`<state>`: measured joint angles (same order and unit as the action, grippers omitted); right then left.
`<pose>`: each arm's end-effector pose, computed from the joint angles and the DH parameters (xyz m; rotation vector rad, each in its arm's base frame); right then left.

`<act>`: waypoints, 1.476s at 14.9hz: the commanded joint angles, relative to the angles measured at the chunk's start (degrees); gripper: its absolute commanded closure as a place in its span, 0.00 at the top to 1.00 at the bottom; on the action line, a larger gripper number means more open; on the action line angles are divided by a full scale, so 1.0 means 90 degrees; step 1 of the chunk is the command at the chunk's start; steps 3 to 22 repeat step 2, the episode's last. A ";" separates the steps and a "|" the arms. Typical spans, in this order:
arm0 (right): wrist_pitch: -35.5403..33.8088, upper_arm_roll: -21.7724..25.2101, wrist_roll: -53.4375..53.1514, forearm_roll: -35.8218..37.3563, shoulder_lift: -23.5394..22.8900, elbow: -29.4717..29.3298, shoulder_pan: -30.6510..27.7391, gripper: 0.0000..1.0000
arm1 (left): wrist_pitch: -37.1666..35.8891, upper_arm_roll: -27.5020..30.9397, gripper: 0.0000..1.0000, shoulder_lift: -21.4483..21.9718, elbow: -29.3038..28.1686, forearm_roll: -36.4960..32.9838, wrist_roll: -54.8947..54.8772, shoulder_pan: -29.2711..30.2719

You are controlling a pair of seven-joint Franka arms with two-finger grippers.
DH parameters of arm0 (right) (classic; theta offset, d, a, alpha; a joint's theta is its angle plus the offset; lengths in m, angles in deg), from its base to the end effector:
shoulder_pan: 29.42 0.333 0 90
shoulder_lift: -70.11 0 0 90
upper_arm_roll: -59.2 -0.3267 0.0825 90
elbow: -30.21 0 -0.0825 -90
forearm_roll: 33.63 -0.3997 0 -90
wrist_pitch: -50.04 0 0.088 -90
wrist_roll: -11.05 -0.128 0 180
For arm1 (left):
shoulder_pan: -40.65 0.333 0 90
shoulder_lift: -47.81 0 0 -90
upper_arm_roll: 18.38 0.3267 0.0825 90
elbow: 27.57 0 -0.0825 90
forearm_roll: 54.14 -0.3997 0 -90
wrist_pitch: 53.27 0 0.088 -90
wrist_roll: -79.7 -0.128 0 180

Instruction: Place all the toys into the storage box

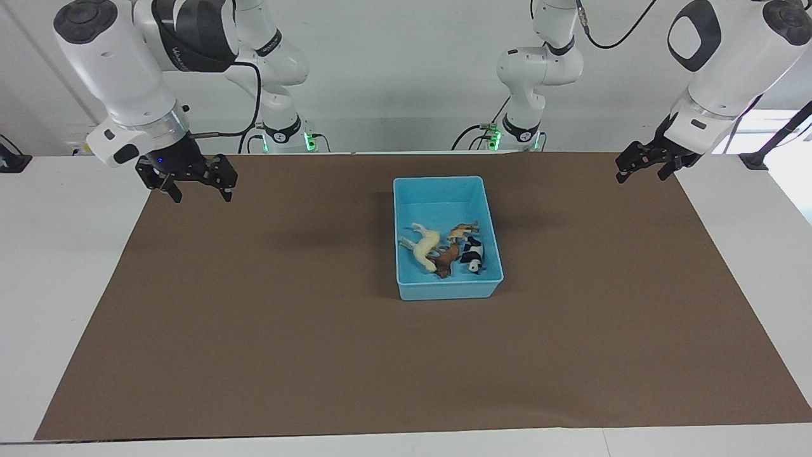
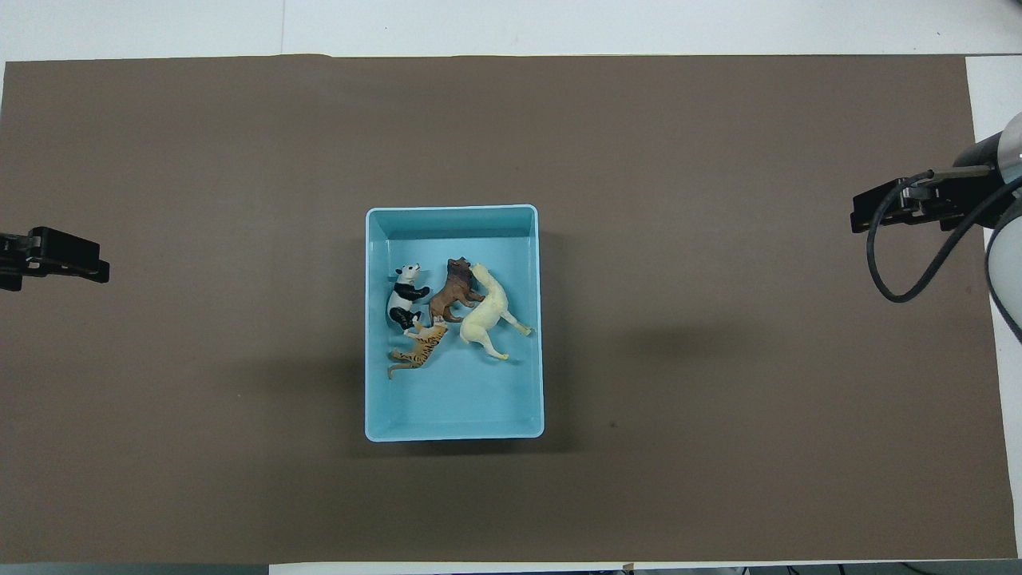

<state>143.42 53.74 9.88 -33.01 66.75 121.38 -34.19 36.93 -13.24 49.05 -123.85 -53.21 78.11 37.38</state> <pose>0.5918 0.0044 0.5754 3.1359 -0.0121 -0.0309 0.5575 0.0166 0.5735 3.1181 0.0086 -0.1310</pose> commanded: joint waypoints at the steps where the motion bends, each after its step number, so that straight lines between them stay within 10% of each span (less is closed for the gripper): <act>1: -0.0004 -0.0028 0.0022 -0.0020 0.0139 0.0134 -0.0046 1.00 | 0.0007 0.0024 1.00 -0.0089 0.0152 0.0053 -0.0028 -0.0018; 22: -0.0004 -0.0028 0.0022 -0.0030 0.0139 0.0143 -0.0055 1.00 | 0.0007 0.0024 1.00 -0.0089 0.0152 0.0053 -0.0028 -0.0018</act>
